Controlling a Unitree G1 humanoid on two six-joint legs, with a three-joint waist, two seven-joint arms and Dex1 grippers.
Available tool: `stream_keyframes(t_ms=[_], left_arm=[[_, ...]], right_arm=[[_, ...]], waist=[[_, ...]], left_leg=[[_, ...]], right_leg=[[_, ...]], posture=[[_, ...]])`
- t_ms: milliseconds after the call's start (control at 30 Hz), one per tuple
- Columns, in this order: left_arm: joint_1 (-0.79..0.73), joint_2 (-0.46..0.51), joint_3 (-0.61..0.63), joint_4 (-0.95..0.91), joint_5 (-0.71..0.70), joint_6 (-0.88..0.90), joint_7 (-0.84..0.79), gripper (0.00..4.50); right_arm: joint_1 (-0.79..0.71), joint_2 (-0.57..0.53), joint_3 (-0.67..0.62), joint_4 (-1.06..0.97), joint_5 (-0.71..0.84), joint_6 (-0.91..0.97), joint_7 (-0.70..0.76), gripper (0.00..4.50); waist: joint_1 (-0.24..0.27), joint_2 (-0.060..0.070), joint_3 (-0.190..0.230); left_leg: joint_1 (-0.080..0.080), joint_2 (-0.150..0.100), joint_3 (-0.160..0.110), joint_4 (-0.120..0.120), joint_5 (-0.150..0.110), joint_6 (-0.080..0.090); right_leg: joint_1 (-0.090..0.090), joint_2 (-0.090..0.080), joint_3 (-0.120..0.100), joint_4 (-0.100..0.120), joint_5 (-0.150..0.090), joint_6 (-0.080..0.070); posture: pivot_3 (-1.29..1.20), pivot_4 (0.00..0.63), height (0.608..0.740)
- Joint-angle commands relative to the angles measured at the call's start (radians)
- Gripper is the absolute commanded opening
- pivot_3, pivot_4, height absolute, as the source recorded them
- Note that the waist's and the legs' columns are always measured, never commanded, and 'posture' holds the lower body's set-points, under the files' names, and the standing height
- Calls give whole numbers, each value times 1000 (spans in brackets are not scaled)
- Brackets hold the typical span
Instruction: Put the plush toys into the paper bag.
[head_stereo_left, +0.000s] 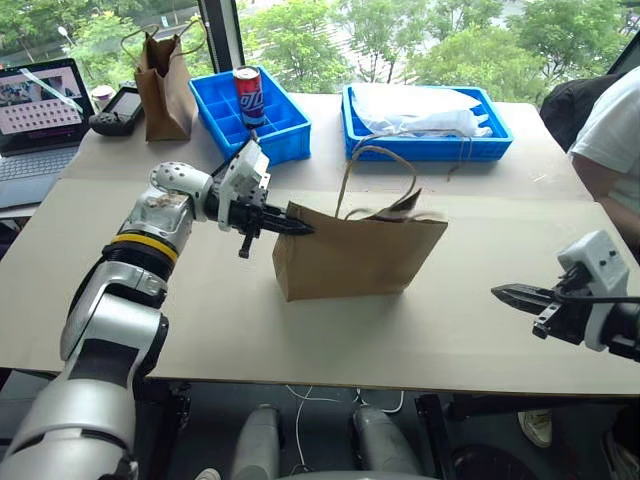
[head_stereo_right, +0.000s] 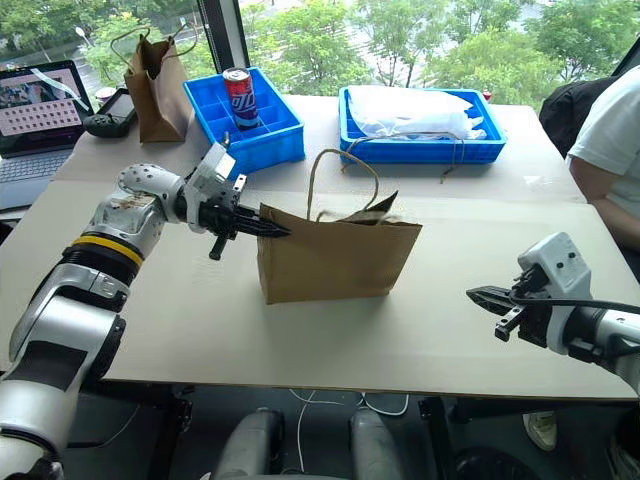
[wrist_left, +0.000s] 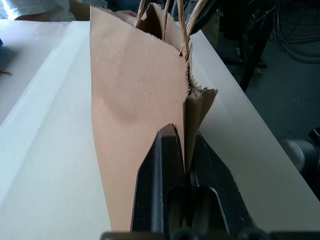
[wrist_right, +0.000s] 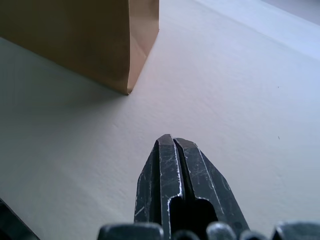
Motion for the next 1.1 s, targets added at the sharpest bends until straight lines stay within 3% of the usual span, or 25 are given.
stream_keyframes(t_ms=[33,200,400,533,733,933,967,1100], left_arm=[[-15,52,-74,-83,-132,-36,-8,98],[-23,103,-121,-193,-250,-33,-8,98],[-8,96,-165,-102,-196,-130,-8,98],[-3,77,-199,-14,-73,-252,-8,98],[-5,92,-144,-37,-126,-113,-8,1812],[73,227,-13,-193,-188,69,-8,4173],[90,249,26,-212,-192,101,-8,4406],[192,340,181,-282,-179,230,-4,4406]], right_arm=[[-6,-6,8,-4,1,-38,-17,0],[-24,-28,30,42,-9,-61,-21,0],[-48,-46,52,60,-2,-68,-26,0],[-55,-50,58,65,-10,-79,-38,0],[-72,-61,72,91,-16,-93,-35,0],[-68,-66,78,130,-24,-131,-18,0],[-62,-61,77,136,-25,-144,-14,0],[-40,-24,85,162,-30,-217,-5,0]], waist=[[-1,0,0],[-1,0,0],[-1,0,0],[-1,0,0],[0,0,0],[-10,0,0],[-10,0,0],[-9,0,0]], left_leg=[[-1,0,0,0,0,0],[-2,0,0,0,0,0],[-1,0,0,0,0,0],[-2,0,0,0,0,0],[-2,-1,0,0,0,0],[-2,0,0,0,0,0],[-2,0,0,0,0,0],[-1,1,0,0,0,0]], right_leg=[[0,0,0,0,0,0],[-2,0,0,0,1,-2],[-1,0,0,0,1,-1],[-1,0,0,0,1,-2],[-1,0,0,0,1,-2],[-2,0,0,1,1,-2],[-2,0,0,1,1,-2],[-2,0,0,1,1,-1]], posture=[[0,150,715],[0,150,715],[0,150,715],[0,150,715],[0,150,715],[0,150,715],[0,150,715],[0,150,715]])
